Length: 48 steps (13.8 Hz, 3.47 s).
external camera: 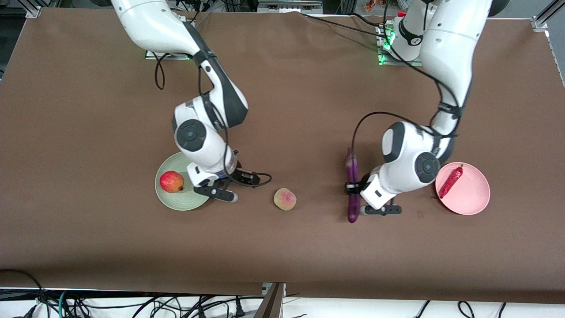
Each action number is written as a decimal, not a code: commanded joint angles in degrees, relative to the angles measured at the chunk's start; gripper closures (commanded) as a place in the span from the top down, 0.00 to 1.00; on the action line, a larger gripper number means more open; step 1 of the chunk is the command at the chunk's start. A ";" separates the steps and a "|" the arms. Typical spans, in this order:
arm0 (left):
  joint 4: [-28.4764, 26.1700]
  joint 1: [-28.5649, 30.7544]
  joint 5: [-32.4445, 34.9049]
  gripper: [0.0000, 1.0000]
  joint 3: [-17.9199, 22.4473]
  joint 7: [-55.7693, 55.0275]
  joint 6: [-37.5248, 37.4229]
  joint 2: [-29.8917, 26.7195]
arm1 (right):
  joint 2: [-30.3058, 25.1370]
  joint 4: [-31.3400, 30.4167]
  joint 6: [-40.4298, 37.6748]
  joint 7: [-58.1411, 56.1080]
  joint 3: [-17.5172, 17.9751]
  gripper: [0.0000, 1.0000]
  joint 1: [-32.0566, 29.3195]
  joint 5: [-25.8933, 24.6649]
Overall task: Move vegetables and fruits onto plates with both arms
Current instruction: 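Carry the eggplant to the pink plate while the right gripper grasps the peach, then lower the eggplant onto the pink plate while the right gripper carries the peach, then open both grippers to release the eggplant and peach, then withdraw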
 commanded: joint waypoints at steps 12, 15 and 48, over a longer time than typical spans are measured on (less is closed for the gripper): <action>0.99 14.83 33.80 0.32 4.18 32.57 -17.88 -3.49 | 17.19 10.34 25.13 8.99 -0.06 0.93 6.40 0.85; 1.10 20.26 36.83 0.33 3.92 36.89 -13.22 -1.81 | 18.51 10.34 26.88 9.08 -0.06 0.93 6.50 0.76; 0.32 19.80 17.66 1.00 -3.32 17.88 -35.18 -33.16 | -12.07 -7.44 -16.13 -32.77 -3.22 0.99 -13.89 0.00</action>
